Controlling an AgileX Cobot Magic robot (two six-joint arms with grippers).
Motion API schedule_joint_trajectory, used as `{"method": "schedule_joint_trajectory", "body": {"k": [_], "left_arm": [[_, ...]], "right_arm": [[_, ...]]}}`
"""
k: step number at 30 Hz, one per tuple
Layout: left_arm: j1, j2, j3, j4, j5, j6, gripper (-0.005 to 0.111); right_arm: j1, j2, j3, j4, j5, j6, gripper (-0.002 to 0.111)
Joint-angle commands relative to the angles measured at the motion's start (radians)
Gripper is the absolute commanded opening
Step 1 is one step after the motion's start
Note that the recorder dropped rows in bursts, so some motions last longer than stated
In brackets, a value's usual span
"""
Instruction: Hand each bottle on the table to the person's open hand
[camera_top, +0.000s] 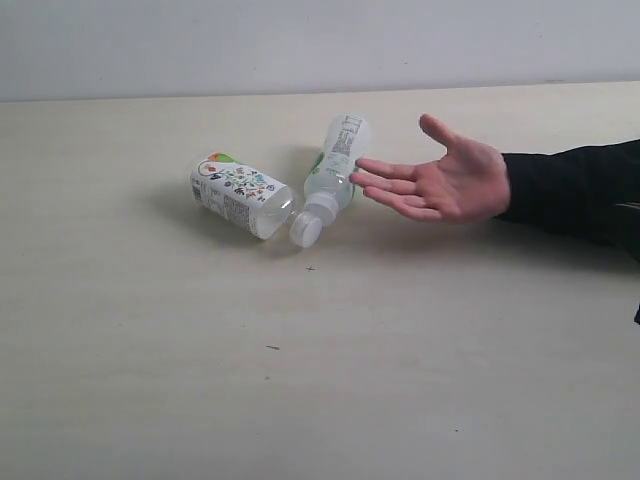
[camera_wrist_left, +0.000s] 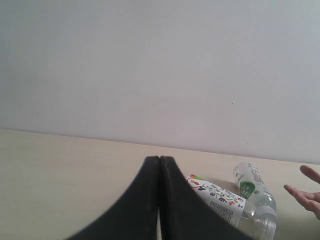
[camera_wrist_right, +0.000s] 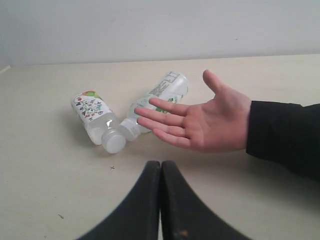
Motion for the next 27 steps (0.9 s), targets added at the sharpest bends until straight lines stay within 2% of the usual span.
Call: {"method": "schedule_joint_trajectory", "body": {"k": [1, 15, 27], "left_arm": [[-0.002, -0.005, 0.000, -0.004, -0.003, 0.000, 0.000], [-0.002, -0.005, 0.000, -0.004, -0.003, 0.000, 0.000], [-0.002, -0.005, 0.000, -0.004, -0.003, 0.000, 0.000]], "right_arm": [[-0.005, -0.002, 0.004, 0.001, -0.008, -0.001, 0.000], [0.029, -0.034, 0.004, 0.001, -0.012, -0.001, 0.000], [0.029, -0.357, 0.004, 0.001, -0.008, -0.001, 0.000]]}}
